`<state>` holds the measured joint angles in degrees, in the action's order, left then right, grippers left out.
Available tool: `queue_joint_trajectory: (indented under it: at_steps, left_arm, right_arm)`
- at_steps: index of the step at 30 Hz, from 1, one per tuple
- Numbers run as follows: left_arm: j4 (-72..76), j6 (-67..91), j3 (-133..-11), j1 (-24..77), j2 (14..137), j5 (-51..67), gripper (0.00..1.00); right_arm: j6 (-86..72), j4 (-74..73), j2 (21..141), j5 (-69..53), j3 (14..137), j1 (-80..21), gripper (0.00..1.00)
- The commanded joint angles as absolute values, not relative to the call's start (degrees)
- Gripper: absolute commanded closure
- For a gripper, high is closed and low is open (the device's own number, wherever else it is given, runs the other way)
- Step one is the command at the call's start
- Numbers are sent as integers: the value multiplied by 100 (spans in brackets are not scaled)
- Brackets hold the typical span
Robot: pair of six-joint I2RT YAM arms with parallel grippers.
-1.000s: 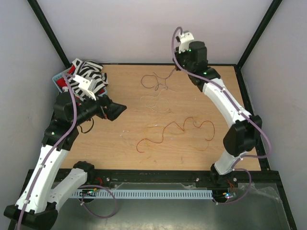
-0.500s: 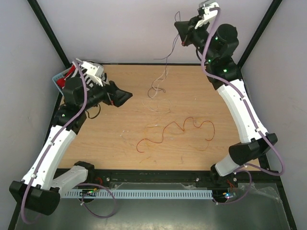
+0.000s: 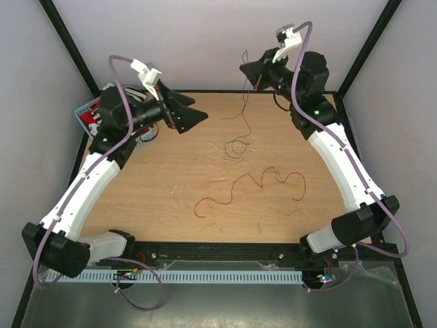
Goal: Zip-tie the wires
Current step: Pick up the cable at the center of the board.
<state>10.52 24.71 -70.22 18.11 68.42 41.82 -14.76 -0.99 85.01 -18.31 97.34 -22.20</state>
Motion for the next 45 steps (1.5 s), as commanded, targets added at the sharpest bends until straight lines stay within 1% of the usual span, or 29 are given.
queue_joint_trajectory:
  at_steps: [1,5,11,22,23,25,26,29,31,33,36,40,41,44,45]
  left_arm:
    - [1775,2193,-7373,2387,7209,4505,4]
    - [1959,1808,-7555,2908,7602,4351,13]
    - [2172,1718,-7839,3229,8215,4250,29]
    - [2465,1495,-8009,3460,8654,3892,41]
    - [2500,1482,-8005,3469,8662,3893,44]
    - [2572,1474,-7997,3489,8668,3876,53]
    - [2601,1471,-7998,3496,8673,3876,60]
    - [2659,1446,-7996,3514,8703,3888,75]
    - [2678,1430,-8005,3524,8730,3910,80]
    - [2688,1430,-8004,3524,8770,3903,82]
    - [2713,1428,-8035,3529,8848,3901,82]
    - [2746,1429,-8075,3524,8933,3868,78]
    - [2754,1432,-8087,3528,8945,3872,81]
    - [2768,1435,-8089,3524,8935,3886,100]
    - [2769,1419,-8082,3524,8915,3878,100]
  right_arm:
    - [-2118,-11,8055,-2114,9298,-2230,100]
    - [-2505,149,7855,-2420,8933,-2241,100]
    - [-2759,338,7475,-2506,8509,-2235,100]
    - [-2959,437,7208,-2779,8245,-2240,100]
    - [-2960,439,7212,-2785,8232,-2241,100]
    - [-2953,432,7207,-2780,8217,-2241,100]
    - [-2948,429,7214,-2773,8199,-2240,100]
    - [-2988,480,7224,-2793,8159,-2241,100]
    - [-3067,581,7224,-2841,8117,-2241,100]
    - [-3134,639,7240,-2883,8113,-2242,100]
    - [-3228,720,7253,-2953,8104,-2243,100]
    - [-3293,779,7260,-3014,8104,-2250,100]
    - [-3288,781,7256,-3017,8109,-2255,100]
    - [-3141,723,7257,-2927,8119,-2255,99]
    - [-3062,676,7258,-2874,8135,-2253,95]
